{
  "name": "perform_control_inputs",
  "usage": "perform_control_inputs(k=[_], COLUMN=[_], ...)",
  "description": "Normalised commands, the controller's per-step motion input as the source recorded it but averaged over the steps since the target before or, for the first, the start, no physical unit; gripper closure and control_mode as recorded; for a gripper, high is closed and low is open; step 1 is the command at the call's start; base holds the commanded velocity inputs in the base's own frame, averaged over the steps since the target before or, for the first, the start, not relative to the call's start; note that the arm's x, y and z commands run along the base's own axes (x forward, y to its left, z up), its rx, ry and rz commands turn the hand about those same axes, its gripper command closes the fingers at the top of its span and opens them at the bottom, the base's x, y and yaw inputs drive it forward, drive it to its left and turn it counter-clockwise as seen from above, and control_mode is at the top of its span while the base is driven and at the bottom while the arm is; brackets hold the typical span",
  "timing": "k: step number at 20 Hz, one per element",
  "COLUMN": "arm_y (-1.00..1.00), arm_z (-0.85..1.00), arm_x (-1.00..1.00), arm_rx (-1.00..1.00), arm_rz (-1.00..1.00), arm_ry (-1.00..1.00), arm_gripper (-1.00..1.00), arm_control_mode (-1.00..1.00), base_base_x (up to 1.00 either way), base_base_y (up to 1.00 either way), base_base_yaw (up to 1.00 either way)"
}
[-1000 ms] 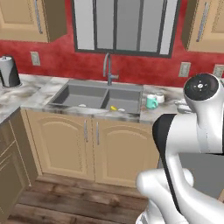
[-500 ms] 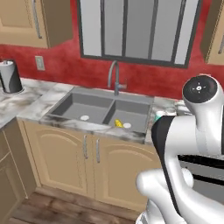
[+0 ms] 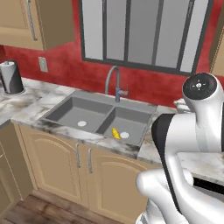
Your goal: Clear the mugs and bowl far away from the sink.
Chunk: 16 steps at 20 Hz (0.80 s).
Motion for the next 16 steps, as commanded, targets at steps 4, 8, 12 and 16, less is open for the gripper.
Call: perform_control_inputs(k=[4, 8, 12, 16], arm_y=[0.0, 0.0, 0.0, 0.0], arm_z=[0.0, 0.0, 0.0, 0.0], arm_x=[0.0, 0.0, 0.0, 0.0], arm_rx=[0.0, 0.0, 0.0, 0.0], arm_rz=[0.0, 0.0, 0.0, 0.0], arm_ry=[0.0, 0.0, 0.0, 0.0], arm_gripper=[-1.0, -1.0, -1.0, -1.0], arm_control_mode=[1.0, 1.0, 1.0, 1.0], base_base_x=[0.65, 0.72, 0.55, 0.48], base_base_y=[-0.51, -0.6, -0.53, -0.44], base_base_yaw=[0.26, 0.36, 0.31, 0.17])
